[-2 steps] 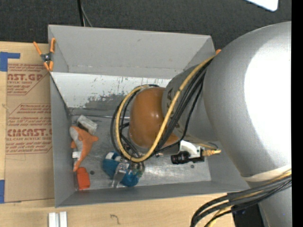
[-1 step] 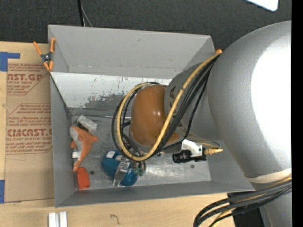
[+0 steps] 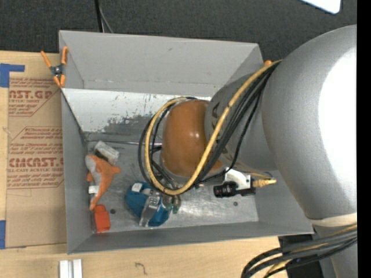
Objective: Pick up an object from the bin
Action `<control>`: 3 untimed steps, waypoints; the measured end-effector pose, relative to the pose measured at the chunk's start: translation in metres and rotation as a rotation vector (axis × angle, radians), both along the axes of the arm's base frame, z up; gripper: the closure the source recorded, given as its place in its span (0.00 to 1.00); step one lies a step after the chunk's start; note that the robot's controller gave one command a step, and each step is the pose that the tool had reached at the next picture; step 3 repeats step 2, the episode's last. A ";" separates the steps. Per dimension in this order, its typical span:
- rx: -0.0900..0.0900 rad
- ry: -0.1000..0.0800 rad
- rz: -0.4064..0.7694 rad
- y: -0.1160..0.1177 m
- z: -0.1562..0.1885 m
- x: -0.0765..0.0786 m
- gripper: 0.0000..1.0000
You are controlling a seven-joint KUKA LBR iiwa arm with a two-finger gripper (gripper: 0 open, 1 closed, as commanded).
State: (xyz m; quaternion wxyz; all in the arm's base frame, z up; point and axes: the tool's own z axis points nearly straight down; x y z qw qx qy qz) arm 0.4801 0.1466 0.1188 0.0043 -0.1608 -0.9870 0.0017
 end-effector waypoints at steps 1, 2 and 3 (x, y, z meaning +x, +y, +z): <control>0.001 -0.003 0.000 0.000 0.015 0.001 1.00; 0.001 -0.004 0.000 0.000 0.026 0.001 1.00; 0.001 -0.004 0.000 0.000 0.026 0.001 1.00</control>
Offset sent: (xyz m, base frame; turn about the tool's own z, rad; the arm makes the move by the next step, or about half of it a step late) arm -0.0001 0.0001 0.0144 0.0000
